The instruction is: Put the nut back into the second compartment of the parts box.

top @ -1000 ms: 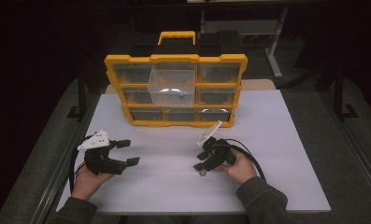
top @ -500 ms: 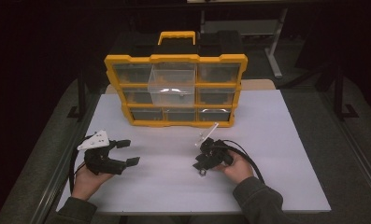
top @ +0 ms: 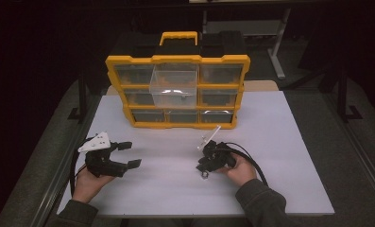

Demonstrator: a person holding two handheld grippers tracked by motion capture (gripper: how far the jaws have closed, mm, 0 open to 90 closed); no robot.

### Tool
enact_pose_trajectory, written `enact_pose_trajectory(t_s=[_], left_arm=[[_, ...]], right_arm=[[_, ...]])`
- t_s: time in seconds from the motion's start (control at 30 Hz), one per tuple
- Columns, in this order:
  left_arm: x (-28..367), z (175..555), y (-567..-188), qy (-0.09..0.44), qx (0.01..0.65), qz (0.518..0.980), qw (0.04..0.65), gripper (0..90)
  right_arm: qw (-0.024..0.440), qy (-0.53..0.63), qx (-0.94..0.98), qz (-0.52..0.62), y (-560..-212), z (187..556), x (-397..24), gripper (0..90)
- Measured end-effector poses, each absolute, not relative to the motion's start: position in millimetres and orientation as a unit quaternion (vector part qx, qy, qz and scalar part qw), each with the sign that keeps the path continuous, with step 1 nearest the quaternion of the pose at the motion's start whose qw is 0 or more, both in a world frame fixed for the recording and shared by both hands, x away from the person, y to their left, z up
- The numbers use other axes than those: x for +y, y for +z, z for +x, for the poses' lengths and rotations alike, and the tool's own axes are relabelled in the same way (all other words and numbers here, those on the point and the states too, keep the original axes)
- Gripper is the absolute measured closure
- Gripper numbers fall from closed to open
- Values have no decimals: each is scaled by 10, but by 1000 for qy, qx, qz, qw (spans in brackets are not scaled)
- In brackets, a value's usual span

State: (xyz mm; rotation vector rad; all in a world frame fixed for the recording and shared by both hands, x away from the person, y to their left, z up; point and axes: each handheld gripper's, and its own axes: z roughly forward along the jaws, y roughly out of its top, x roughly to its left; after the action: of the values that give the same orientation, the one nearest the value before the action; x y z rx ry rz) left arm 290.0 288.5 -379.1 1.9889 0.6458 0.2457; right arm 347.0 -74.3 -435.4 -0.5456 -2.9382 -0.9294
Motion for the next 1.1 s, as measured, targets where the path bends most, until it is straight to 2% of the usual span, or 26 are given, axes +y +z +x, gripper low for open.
enact_pose_trajectory(t_s=[0.37, 0.7, 1.1], left_arm=[[2897, 2906, -3790, 101, 268, 821, 493, 215], [2899, 2900, -3785, 100, 269, 818, 498, 214], [2902, 2902, -3776, 105, 264, 820, 496, 211]], right_arm=[[21, -318, -930, -184, -4266, 3546, -846, 690], [45, -334, -920, -198, -3974, 3605, -1028, 690], [42, -355, -912, -199, -3655, 3672, -1177, 689]])
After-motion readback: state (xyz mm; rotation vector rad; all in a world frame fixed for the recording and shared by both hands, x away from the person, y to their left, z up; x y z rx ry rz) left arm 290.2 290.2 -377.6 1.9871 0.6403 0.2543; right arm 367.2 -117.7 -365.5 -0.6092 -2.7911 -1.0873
